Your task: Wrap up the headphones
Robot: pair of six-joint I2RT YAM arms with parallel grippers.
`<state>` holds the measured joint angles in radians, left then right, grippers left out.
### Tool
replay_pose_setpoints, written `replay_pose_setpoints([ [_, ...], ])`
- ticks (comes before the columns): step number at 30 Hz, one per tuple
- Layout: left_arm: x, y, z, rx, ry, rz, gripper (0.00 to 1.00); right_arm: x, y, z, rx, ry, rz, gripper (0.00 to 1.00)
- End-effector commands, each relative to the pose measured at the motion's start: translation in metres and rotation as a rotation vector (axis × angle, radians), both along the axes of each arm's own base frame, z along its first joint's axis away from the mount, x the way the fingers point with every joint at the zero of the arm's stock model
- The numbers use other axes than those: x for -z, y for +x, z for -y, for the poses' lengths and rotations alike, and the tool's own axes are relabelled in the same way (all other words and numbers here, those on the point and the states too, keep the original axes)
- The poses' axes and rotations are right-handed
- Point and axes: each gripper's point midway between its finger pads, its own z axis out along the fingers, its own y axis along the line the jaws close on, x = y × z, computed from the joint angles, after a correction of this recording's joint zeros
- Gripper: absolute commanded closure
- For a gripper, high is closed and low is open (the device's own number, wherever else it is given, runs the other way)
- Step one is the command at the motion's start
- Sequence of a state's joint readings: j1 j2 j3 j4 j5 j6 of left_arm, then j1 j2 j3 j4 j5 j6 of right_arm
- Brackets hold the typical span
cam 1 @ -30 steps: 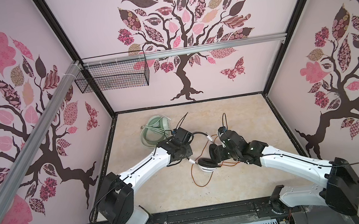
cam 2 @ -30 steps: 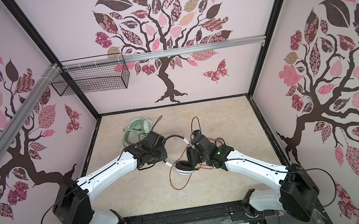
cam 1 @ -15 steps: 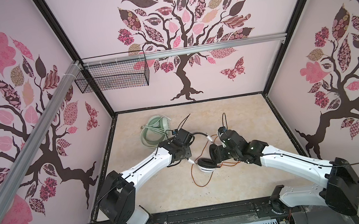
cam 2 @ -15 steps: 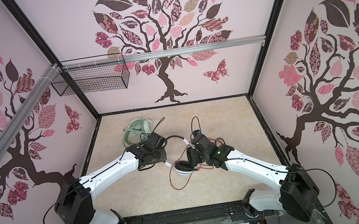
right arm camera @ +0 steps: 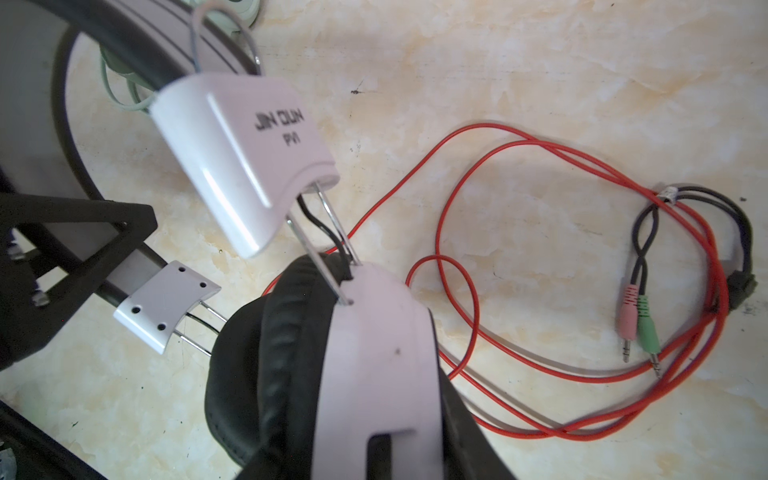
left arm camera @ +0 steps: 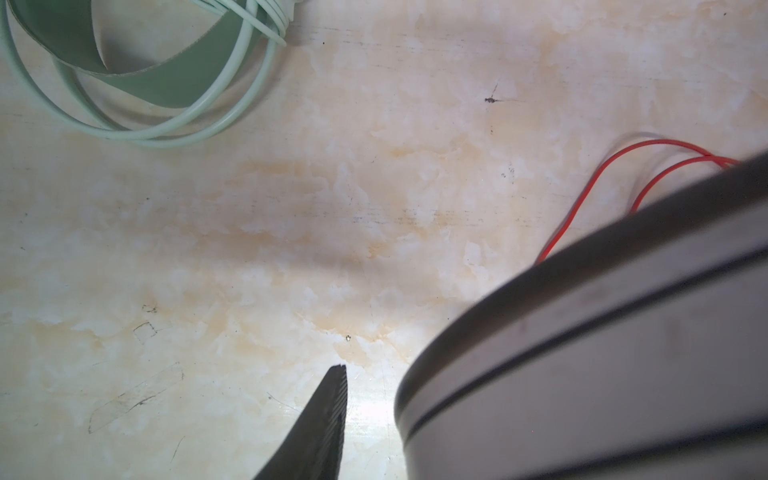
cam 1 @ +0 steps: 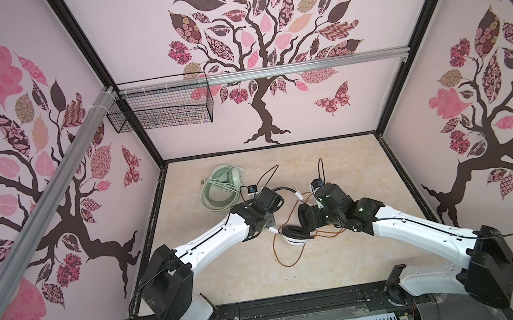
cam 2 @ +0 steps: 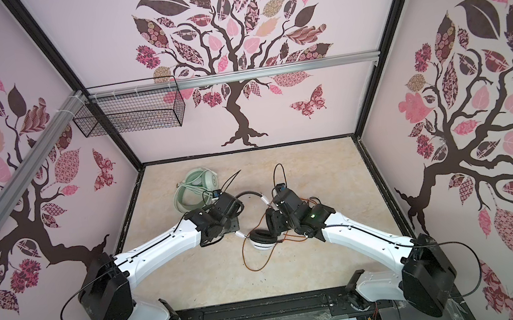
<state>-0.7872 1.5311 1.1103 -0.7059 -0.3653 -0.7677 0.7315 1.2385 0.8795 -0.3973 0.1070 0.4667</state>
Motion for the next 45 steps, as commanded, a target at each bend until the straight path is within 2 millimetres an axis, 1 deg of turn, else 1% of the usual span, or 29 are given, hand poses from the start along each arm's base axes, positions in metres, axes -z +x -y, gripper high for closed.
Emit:
replay_pose_setpoints([
  [1, 0.003, -0.003, -0.008, -0.007, 0.037, -0.005, 0.68, -0.044, 0.014, -0.008, 0.018, 0.089, 0.093, 0.77],
  [4, 0.005, -0.003, -0.006, 0.002, 0.031, -0.012, 0.74, -0.046, 0.014, -0.007, 0.018, 0.091, 0.098, 0.77],
  [6, 0.003, -0.003, -0.003, 0.014, 0.022, -0.008, 0.75, -0.047, 0.014, -0.006, 0.018, 0.087, 0.102, 0.77],
  [7, 0.003, -0.002, -0.003, 0.021, 0.020, -0.007, 0.78, -0.046, 0.013, -0.005, 0.016, 0.082, 0.101, 0.77],
  [8, 0.001, -0.002, -0.003, 0.023, 0.021, -0.005, 0.84, -0.046, 0.013, -0.005, 0.013, 0.079, 0.103, 0.76],
  [9, 0.000, -0.001, -0.005, 0.025, 0.022, -0.007, 0.96, -0.045, 0.012, -0.004, 0.010, 0.075, 0.103, 0.76],
  [10, -0.001, 0.000, -0.008, 0.021, 0.024, -0.009, 1.00, -0.045, 0.011, -0.003, 0.000, 0.068, 0.108, 0.76],
  [13, -0.006, 0.001, -0.013, 0.023, -0.007, -0.030, 1.00, -0.039, 0.011, 0.006, -0.006, 0.009, 0.129, 0.72],
  [16, -0.016, -0.001, -0.010, 0.052, -0.084, -0.055, 1.00, -0.029, 0.011, 0.021, 0.011, -0.079, 0.151, 0.71],
  [19, -0.028, -0.006, -0.009, 0.055, -0.122, -0.097, 1.00, -0.024, 0.009, 0.027, 0.010, -0.108, 0.154, 0.71],
  [22, -0.034, -0.011, -0.010, 0.044, -0.142, -0.139, 1.00, -0.025, 0.004, 0.026, -0.005, -0.077, 0.163, 0.71],
  [26, -0.037, -0.016, -0.002, 0.052, -0.209, -0.169, 1.00, -0.025, -0.001, 0.028, -0.008, -0.060, 0.174, 0.71],
  [29, -0.035, -0.018, 0.002, 0.042, -0.234, -0.192, 1.00, -0.024, -0.004, 0.027, -0.022, -0.055, 0.162, 0.71],
  [31, -0.032, -0.017, 0.002, 0.022, -0.231, -0.201, 1.00, -0.025, -0.006, 0.023, -0.034, -0.030, 0.154, 0.71],
  [35, -0.026, -0.013, -0.004, -0.028, -0.213, -0.220, 1.00, -0.031, -0.013, 0.012, -0.074, 0.043, 0.139, 0.70],
  [39, -0.027, -0.006, -0.015, -0.088, -0.196, -0.208, 1.00, -0.033, -0.024, 0.002, -0.126, 0.108, 0.111, 0.70],
  [43, -0.027, 0.000, -0.026, -0.139, -0.209, -0.212, 1.00, -0.030, -0.033, 0.000, -0.155, 0.126, 0.082, 0.71],
  [45, -0.030, 0.002, -0.031, -0.154, -0.212, -0.206, 1.00, -0.025, -0.036, 0.004, -0.152, 0.116, 0.071, 0.71],
])
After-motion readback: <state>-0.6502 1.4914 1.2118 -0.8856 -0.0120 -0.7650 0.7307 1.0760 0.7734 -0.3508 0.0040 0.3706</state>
